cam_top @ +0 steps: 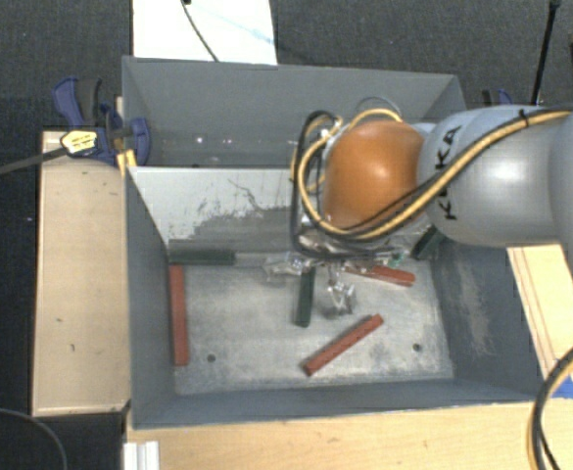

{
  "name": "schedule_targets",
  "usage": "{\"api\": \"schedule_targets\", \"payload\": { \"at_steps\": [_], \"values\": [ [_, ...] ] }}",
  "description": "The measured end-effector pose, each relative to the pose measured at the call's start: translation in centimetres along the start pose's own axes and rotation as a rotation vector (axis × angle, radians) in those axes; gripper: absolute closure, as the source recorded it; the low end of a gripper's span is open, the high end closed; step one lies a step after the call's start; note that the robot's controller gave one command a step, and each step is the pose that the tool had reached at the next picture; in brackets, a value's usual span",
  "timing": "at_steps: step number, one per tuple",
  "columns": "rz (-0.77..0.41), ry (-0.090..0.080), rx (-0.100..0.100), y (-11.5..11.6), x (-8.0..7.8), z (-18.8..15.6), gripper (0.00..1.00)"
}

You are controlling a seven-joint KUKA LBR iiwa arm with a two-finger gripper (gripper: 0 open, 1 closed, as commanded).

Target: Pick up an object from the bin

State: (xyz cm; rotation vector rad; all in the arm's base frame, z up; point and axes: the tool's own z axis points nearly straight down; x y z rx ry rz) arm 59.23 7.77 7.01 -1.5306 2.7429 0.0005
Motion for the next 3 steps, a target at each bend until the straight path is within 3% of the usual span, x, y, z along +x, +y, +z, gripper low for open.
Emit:
{"api": "schedule_targets", "payload": {
  "at_steps": [1, 2, 3],
  "values": [
    [0.011, -0.001, -0.001, 0.0, -0.1, -0.1, 0.0],
    [0.015, -0.001, -0.002, 0.0, -0.1, -0.1, 1.0],
    [0.033, -0.008, 0.008, -0.2, -0.3, -9.4, 1.0]
  ]
}}
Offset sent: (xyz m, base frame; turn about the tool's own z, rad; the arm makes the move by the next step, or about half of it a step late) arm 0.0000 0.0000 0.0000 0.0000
